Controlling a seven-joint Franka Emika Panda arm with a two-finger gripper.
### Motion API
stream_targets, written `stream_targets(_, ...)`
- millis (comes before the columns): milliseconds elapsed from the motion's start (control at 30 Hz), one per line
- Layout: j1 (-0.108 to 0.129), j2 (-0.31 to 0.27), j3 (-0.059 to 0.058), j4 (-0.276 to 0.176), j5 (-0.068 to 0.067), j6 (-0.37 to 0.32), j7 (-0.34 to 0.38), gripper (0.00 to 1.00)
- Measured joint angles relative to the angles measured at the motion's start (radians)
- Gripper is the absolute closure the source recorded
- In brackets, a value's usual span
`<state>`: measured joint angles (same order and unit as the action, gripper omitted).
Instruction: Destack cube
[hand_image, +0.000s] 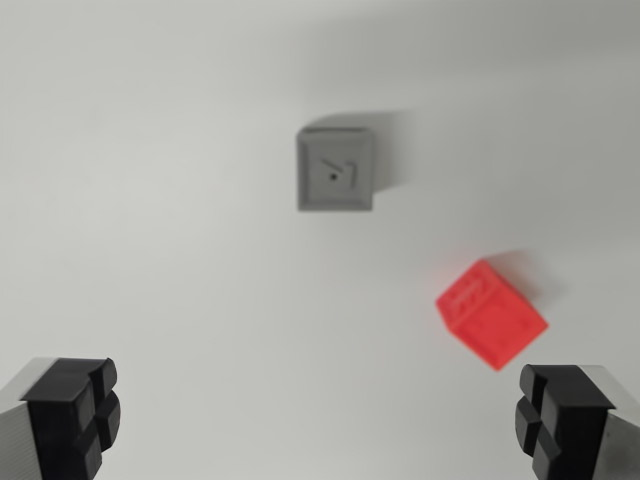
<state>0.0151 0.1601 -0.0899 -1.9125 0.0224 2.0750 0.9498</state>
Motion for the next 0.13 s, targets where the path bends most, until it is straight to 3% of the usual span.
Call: stream_targets(133,0.000,0.000,0.000,0.000,0.000,0.000,0.000,0.00)
